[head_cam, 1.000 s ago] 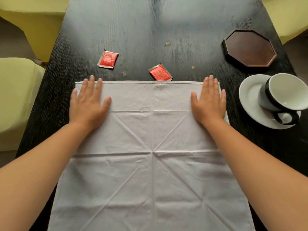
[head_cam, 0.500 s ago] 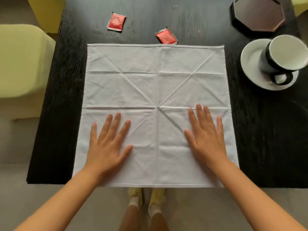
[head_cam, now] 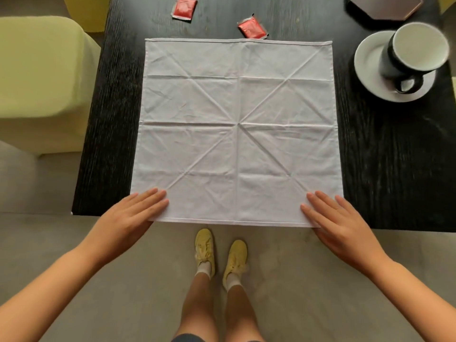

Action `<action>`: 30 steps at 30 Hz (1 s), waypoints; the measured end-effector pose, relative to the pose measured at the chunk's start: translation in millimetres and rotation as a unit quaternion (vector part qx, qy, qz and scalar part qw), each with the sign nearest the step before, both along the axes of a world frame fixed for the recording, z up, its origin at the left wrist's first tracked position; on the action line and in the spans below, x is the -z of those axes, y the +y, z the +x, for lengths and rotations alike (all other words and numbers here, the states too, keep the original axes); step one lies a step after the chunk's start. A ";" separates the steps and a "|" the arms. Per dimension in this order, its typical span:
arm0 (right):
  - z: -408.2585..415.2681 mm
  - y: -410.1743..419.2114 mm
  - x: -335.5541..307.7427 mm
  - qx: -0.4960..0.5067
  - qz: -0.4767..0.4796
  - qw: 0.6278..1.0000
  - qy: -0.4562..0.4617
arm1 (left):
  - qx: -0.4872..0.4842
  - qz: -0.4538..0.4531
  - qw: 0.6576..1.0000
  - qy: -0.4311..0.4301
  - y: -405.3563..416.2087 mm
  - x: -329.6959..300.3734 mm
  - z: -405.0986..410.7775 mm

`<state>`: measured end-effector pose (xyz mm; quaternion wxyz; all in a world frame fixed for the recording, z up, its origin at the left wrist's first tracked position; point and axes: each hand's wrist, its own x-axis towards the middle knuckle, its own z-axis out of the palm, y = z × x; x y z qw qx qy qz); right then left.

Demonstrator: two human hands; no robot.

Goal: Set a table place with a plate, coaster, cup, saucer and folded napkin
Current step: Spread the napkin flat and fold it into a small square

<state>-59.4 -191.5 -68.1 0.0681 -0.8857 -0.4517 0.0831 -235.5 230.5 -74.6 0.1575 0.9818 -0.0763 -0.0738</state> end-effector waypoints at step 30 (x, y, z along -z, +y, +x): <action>3.4 -9.8 -54.3 0.416 0.361 0.781 0.295 | -0.465 -0.427 0.775 -0.019 4.0 -34.9 -15.8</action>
